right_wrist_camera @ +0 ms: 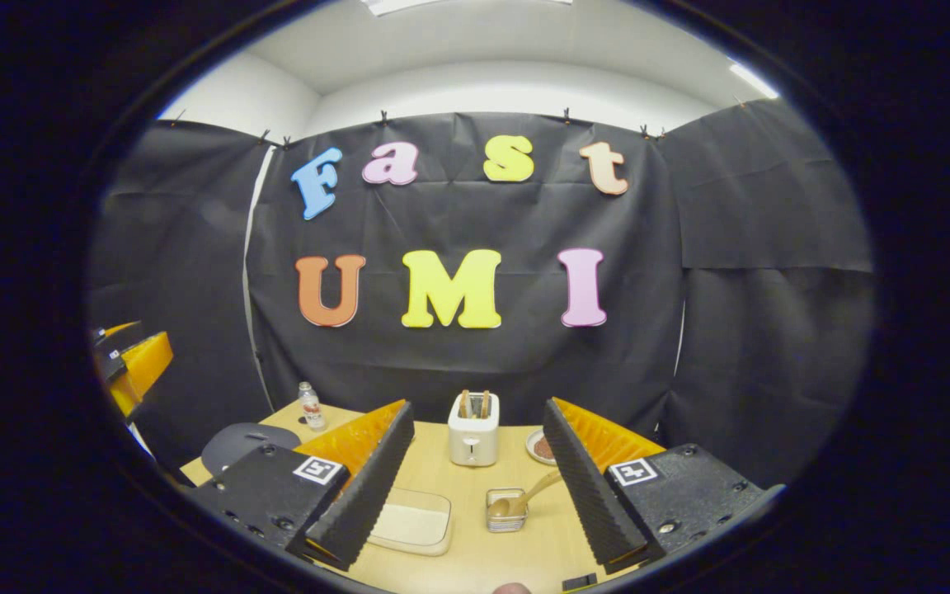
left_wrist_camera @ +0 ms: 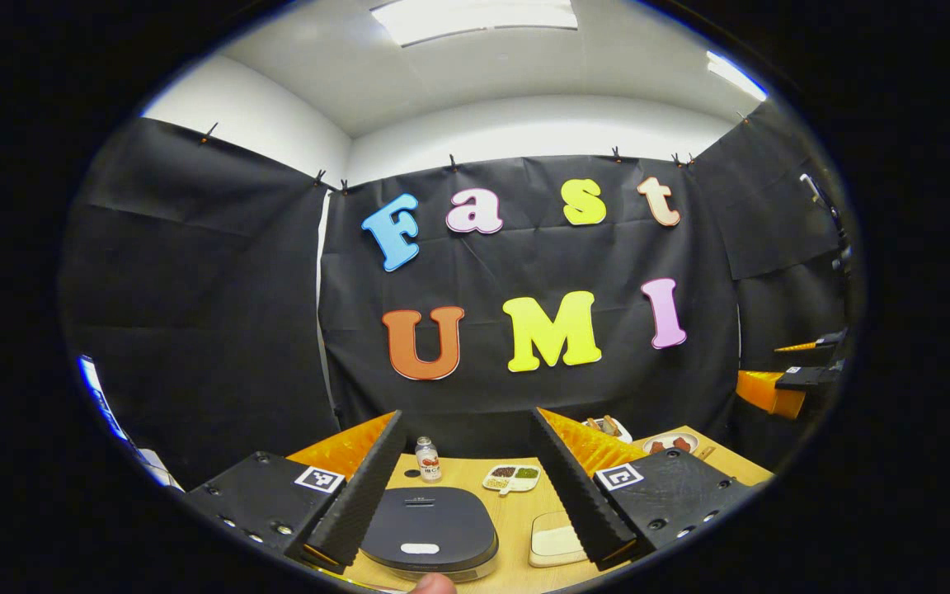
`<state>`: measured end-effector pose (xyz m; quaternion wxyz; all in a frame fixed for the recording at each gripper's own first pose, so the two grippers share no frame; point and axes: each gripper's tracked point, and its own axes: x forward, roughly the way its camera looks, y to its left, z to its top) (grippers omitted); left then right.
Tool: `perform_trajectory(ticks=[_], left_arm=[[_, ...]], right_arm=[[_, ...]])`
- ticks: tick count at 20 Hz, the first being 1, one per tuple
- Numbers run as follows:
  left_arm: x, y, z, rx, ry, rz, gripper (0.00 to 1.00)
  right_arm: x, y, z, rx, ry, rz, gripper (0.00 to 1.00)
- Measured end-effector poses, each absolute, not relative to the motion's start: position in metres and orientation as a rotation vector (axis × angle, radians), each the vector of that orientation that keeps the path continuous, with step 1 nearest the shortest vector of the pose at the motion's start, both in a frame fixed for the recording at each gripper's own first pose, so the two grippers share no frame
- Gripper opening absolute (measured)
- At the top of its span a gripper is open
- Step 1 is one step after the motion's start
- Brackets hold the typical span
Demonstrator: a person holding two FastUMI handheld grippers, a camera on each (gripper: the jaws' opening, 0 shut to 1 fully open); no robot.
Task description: Close the left gripper, press the button to open the rice cooker; take a wooden spoon from the chopstick holder with the right hand, scoop a spoonful of rice and pour it into the rice cooker, then put the wooden spoon back into the chopstick holder.
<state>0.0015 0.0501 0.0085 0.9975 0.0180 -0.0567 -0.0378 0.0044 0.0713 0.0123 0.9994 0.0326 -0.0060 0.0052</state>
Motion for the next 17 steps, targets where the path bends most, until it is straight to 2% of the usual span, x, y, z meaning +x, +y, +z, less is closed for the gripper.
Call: perform_trajectory(ticks=[7, 8, 9, 10, 11, 12, 13, 14, 15, 16, 17], left_arm=[[0.0039, 0.0513, 0.0013, 0.043, -0.082, -0.069, 0.95], [0.0033, 0.05, 0.0008, 0.041, -0.077, -0.071, 0.9], [0.0035, 0.0511, 0.0016, 0.038, -0.079, -0.067, 0.95], [0.0037, 0.0514, 0.0005, 0.035, -0.075, -0.068, 0.95], [0.0048, 0.0522, 0.0009, 0.034, -0.074, -0.067, 0.95], [0.0042, 0.0527, 0.0005, 0.035, -0.076, -0.064, 0.9], [0.0039, 0.0528, 0.0012, 0.037, -0.076, -0.065, 0.95], [0.0036, 0.0529, 0.0015, 0.037, -0.078, -0.063, 0.95], [0.0033, 0.0531, 0.0002, 0.038, -0.075, -0.062, 0.9], [0.003, 0.054, 0.0006, 0.037, -0.075, -0.062, 0.95], [0.0034, 0.0538, 0.0013, 0.035, -0.076, -0.063, 0.9]], right_arm=[[0.0053, 0.0698, 0.0053, 0.05, 0.003, 0.012, 1.0], [0.0058, 0.0692, 0.0054, 0.05, 0.004, 0.01, 1.0], [0.006, 0.0702, 0.0057, 0.051, 0.007, 0.013, 1.0], [0.0064, 0.0706, 0.0055, 0.051, 0.004, 0.012, 1.0], [0.0065, 0.0704, 0.0053, 0.049, 0.005, 0.012, 1.0], [0.0073, 0.0703, 0.0059, 0.047, 0.003, 0.011, 1.0], [0.0074, 0.0713, 0.0067, 0.047, 0.002, 0.013, 1.0], [0.0077, 0.07, 0.0062, 0.046, 0.001, 0.011, 1.0], [0.008, 0.0708, 0.0073, 0.044, -0.003, 0.012, 1.0], [0.0074, 0.0716, 0.0069, 0.042, -0.003, 0.01, 1.0], [0.0065, 0.0721, 0.0083, 0.042, -0.01, 0.011, 1.0]])
